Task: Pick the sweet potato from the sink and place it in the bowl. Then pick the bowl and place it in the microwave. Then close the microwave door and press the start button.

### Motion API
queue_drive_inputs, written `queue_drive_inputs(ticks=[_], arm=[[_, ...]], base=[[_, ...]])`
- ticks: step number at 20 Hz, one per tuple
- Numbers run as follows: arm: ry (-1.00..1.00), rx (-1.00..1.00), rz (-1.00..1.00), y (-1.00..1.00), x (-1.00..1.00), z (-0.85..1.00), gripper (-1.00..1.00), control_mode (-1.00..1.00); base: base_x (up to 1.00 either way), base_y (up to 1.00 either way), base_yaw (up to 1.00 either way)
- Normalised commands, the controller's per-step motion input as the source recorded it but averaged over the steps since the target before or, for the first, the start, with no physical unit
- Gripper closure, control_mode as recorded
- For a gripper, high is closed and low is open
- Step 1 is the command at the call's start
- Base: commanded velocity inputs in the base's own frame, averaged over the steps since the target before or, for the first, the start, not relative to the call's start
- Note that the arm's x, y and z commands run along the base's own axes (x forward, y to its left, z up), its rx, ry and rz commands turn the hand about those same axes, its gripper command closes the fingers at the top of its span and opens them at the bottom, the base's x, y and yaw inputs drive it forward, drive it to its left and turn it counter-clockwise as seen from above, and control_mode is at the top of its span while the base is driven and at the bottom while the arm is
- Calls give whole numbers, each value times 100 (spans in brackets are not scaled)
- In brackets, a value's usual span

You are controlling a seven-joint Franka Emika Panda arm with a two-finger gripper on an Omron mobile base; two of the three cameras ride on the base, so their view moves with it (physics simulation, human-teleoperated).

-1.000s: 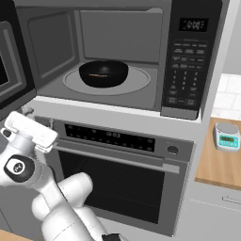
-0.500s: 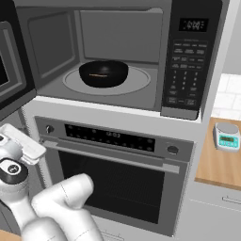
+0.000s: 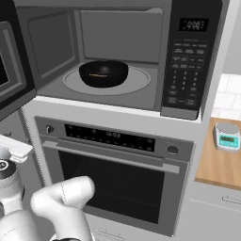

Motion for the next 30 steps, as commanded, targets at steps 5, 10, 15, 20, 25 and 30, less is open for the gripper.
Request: queue_drive_inputs(ticks=[5, 10, 15, 20, 25, 30], arm=[[-13, -21, -5, 81, -20, 4, -100, -100], [-11, 3, -23, 45, -48, 0, -100, -100], [-18, 21, -34, 13, -66, 2, -100, -100], [-18, 10, -41, -12, -33, 31, -100, -100], [-18, 0, -41, -40, -2, 51, -100, -100], [-21, 1, -33, -54, -37, 8, -100, -100]], base=[[0, 0, 0], [0, 0, 0], [0, 0, 0], [0, 0, 0], [0, 0, 0], [0, 0, 0]])
